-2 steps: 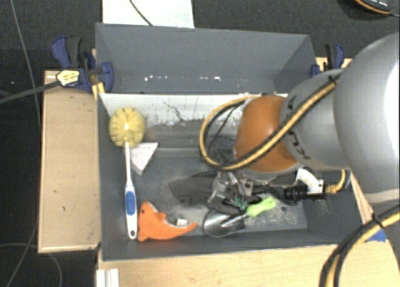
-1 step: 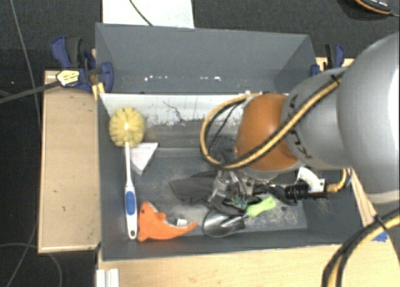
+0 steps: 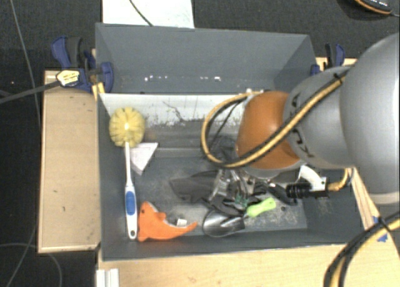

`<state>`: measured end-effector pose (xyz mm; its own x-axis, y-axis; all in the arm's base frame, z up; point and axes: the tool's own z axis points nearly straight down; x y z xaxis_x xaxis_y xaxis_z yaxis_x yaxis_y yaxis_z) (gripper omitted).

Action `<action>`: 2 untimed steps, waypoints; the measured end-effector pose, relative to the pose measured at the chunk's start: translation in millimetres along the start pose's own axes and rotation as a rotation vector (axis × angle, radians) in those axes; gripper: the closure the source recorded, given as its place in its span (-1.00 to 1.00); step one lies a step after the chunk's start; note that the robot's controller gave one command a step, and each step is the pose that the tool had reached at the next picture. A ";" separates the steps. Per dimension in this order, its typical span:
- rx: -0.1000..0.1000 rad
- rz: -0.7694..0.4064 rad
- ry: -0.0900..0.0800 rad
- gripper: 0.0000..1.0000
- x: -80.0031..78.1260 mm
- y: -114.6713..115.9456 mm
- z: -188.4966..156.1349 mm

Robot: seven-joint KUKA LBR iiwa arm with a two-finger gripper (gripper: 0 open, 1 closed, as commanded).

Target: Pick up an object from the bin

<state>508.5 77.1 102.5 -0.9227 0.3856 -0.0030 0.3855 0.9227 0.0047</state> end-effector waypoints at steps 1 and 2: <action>0.000 -0.001 0.000 1.00 0.0 -0.1 -7.9; 0.000 -0.002 0.000 1.00 0.0 -0.1 -15.5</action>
Offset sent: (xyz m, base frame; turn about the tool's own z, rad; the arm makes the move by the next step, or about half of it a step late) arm -0.0002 0.0001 0.0330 -0.0005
